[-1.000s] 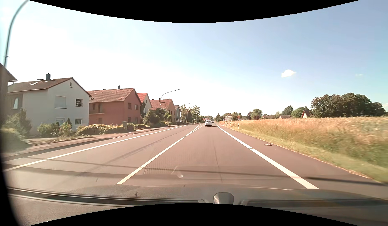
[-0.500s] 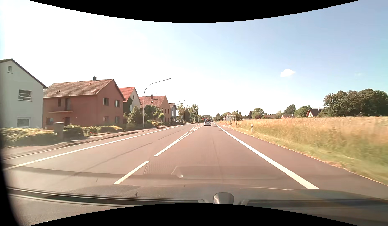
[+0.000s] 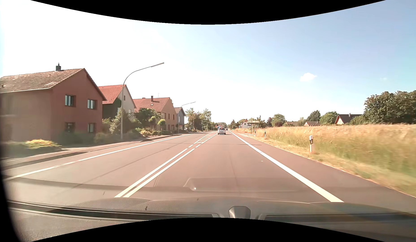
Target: Follow the waypoints while adhering to traffic rules and regulations
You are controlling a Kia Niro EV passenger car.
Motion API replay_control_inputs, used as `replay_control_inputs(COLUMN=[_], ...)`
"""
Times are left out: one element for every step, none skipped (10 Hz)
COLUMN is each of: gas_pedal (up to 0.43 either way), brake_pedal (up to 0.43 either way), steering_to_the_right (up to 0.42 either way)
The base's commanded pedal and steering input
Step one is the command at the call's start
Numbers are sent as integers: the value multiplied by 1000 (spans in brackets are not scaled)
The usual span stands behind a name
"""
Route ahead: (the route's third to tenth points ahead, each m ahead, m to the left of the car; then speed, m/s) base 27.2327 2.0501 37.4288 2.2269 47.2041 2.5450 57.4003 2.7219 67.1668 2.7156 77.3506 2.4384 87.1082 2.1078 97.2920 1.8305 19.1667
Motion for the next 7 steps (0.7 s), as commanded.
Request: replay_control_inputs(gas_pedal=[0,0,0,0,0,0,0], brake_pedal=[6,6,6,6,6,6,6], steering_to_the_right=[5,4,4,6,6,6,6])
